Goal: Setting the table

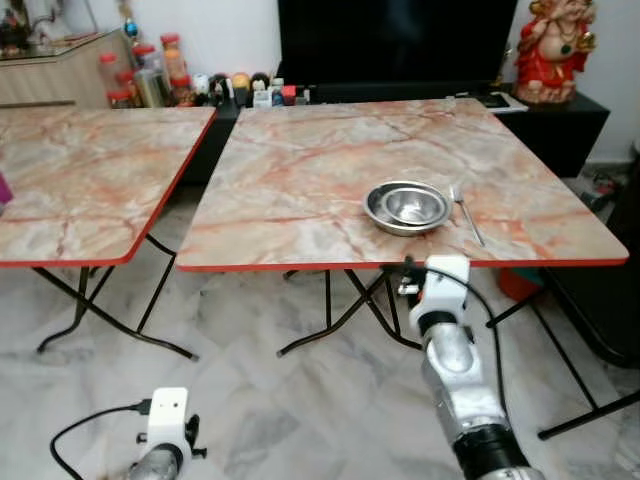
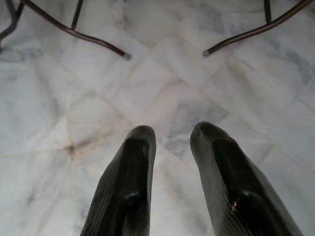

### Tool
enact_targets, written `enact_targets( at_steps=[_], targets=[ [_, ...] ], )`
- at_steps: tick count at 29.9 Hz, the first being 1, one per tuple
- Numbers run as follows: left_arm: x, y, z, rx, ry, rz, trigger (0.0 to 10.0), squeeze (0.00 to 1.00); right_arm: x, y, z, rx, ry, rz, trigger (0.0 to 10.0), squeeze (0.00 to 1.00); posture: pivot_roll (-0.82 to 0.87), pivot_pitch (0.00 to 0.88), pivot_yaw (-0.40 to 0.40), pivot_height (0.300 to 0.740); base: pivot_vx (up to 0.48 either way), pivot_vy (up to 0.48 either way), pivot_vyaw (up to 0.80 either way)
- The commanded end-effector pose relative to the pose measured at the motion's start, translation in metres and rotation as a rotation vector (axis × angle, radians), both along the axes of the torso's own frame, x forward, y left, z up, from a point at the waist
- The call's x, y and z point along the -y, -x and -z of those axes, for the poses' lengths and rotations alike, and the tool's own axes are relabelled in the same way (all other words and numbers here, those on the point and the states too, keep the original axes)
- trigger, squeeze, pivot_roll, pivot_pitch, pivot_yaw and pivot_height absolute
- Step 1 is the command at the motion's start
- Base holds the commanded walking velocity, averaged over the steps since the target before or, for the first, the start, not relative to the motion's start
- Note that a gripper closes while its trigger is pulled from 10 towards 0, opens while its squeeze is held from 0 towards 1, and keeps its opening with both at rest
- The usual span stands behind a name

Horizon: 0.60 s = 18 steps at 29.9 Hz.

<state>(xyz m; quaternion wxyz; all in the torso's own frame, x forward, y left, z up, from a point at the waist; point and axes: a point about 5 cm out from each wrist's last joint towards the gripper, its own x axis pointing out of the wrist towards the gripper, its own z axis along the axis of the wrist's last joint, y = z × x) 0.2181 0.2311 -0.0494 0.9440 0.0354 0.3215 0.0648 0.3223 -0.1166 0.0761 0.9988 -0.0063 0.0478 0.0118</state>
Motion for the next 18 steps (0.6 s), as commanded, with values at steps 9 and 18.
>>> enact_targets(
  at_steps=[9, 18],
  targets=[
    [0.002, -0.007, -0.004, 0.014, 0.007, 0.002, 10.0, 0.0, 0.013, 0.006, 0.026, -0.113, -0.051, 0.034, 10.0, 0.0, 0.05, 0.0, 0.058, 0.719, 0.0, 0.299, 0.0],
    [0.004, -0.006, -0.002, -0.003, 0.005, 0.009, 10.0, 0.0, 0.028, 0.048, 0.096, -0.471, -0.002, 0.046, 10.0, 0.0, 0.04, 0.0, 0.059, 0.719, 0.0, 0.307, 0.0]
  ],
)
